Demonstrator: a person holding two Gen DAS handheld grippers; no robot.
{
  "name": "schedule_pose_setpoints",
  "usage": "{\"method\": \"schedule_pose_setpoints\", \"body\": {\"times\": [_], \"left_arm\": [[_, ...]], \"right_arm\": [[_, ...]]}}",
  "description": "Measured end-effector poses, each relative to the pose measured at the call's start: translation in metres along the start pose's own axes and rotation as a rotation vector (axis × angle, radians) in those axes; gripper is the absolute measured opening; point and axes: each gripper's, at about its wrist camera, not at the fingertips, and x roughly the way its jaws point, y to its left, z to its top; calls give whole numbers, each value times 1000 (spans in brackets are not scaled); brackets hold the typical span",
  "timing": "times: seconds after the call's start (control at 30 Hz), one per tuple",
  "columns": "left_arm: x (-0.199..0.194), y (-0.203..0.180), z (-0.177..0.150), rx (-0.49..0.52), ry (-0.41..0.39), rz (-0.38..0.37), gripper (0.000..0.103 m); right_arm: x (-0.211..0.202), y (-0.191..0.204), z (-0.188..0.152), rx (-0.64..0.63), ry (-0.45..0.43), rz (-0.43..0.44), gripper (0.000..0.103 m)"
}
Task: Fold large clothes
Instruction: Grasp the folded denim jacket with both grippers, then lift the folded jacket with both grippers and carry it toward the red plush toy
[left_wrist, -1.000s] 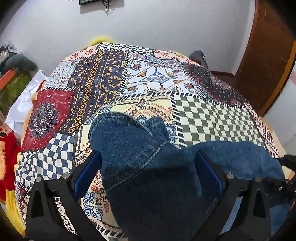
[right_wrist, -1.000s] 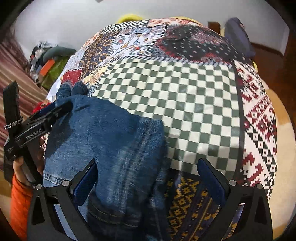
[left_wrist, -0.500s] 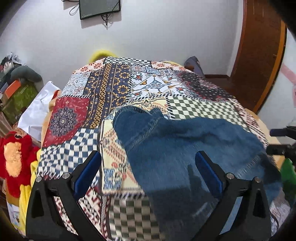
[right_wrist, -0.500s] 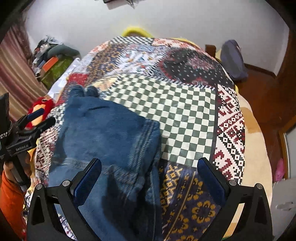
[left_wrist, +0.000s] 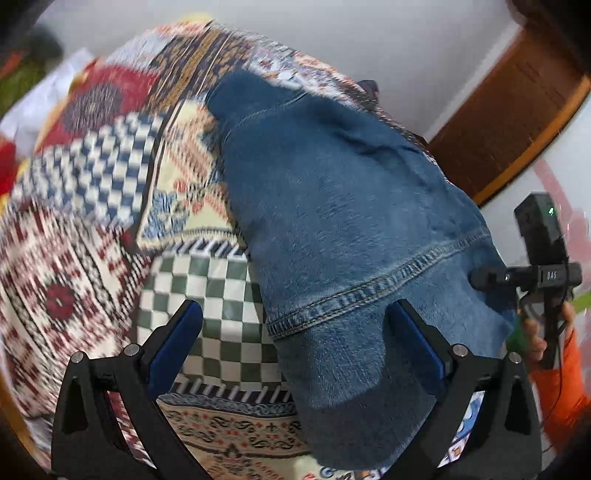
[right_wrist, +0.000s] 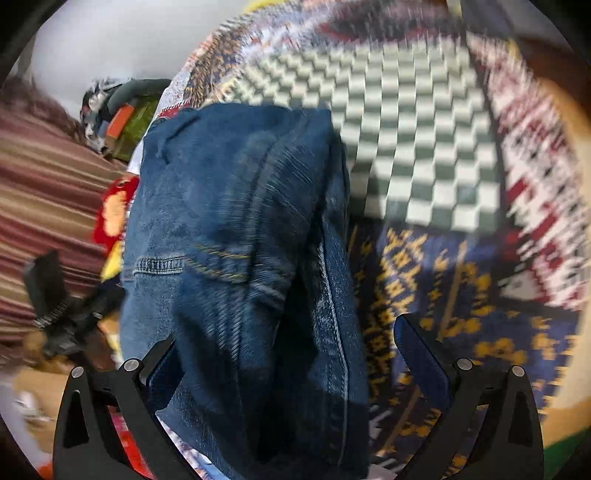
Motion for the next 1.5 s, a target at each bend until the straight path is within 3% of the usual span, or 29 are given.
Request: {"method": "schedule_pose_setpoints", "body": {"times": [0.13,0.33,0.47,0.63,0.7,0.77,0.87,1.07,1.3,1.5], "left_arm": [[20,13,7,-116,53,-134,102],[54,11,15,-207,120,-280,102],[65,1,19,-199,135,-279,103],[63,-2,14,-237,140,-308,103],[59,-1,12,-245,130,-320,101],[51,6,10,-239,121,-314,94],[39,8,4,-249,118,-317,85],[0,-4,0,-145,85,-297,71],[-69,-27,-1,-47,-20,-264,68],[-140,-11,-1,-20,-126,-271,67]], "right_arm": [[15,-7,9,-18,49,67,103],[33,7,29,-76,56,76,103],[43,21,40,-101,44,74,103],[43,18,41,-41,17,104,102],[42,21,40,-41,22,135,90],[39,20,37,-30,38,169,75],[34,21,30,-3,44,187,62],[12,50,14,-39,20,142,48],[-26,101,-3,-105,-30,115,40],[-60,150,-16,-160,-91,134,39]]}}
